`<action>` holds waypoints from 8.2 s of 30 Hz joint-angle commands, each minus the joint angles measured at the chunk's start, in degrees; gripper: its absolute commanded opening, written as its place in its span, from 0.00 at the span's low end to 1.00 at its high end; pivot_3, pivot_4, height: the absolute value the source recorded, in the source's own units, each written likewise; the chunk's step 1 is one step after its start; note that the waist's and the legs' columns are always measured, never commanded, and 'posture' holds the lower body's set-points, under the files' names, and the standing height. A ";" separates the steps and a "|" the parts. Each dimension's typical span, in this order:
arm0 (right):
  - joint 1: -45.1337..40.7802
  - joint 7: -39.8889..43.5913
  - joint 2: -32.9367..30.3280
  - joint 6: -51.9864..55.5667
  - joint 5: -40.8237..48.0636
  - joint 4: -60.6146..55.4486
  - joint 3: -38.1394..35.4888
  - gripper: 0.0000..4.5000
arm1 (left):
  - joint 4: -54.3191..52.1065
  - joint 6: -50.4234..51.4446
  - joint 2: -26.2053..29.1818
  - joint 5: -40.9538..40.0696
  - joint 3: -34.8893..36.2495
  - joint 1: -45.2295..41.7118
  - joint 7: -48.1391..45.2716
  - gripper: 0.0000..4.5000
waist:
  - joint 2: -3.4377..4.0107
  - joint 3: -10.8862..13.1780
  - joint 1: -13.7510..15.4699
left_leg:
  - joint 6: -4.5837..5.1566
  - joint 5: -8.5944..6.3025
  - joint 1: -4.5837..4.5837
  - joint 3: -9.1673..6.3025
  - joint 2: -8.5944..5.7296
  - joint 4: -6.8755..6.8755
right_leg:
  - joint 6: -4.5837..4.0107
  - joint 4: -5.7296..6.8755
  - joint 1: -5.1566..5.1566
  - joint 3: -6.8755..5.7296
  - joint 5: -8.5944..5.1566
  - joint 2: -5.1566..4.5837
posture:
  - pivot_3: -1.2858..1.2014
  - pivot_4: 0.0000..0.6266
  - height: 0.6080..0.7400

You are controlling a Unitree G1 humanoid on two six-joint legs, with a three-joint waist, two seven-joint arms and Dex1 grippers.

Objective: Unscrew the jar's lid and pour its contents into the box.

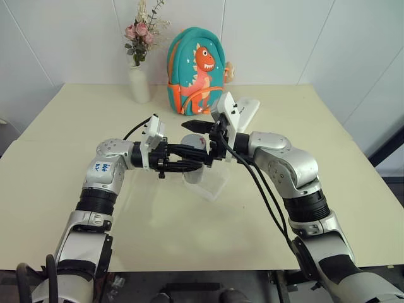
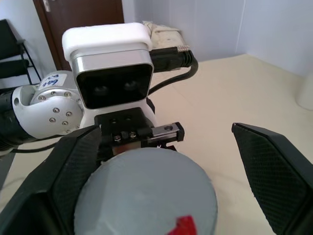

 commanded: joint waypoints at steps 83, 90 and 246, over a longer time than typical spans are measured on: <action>-0.82 -1.36 -0.15 1.00 3.22 -2.81 -1.58 0.99 | 1.57 -2.45 -0.40 0.03 0.58 -3.35 -0.38 0.44 | 0.00 0.00 0.01 | 0.00 0.00 -0.01 0.00 0.00 -0.03 | 0.00 -0.03 -0.01 0.01 -0.01 0.00 | 0.52 0.24 1.00; -0.77 -1.00 -0.56 0.77 2.40 -2.17 -2.12 0.99 | 1.44 -2.39 -0.28 0.02 0.63 -3.10 -0.41 0.44 | 0.00 0.00 0.01 | 0.00 0.00 -0.01 0.00 0.00 -0.03 | -0.01 -0.03 -0.01 0.01 -0.01 0.00 | 0.52 0.24 1.00; -7.32 4.08 -7.58 2.81 5.26 -3.11 -6.36 0.57 | 2.66 -2.37 -0.87 1.89 -0.96 -0.11 -1.99 0.44 | 0.00 0.00 0.02 | 0.00 0.00 -0.01 0.00 0.00 -0.04 | 0.00 -0.04 -0.01 0.01 -0.01 0.00 | 0.52 0.24 1.00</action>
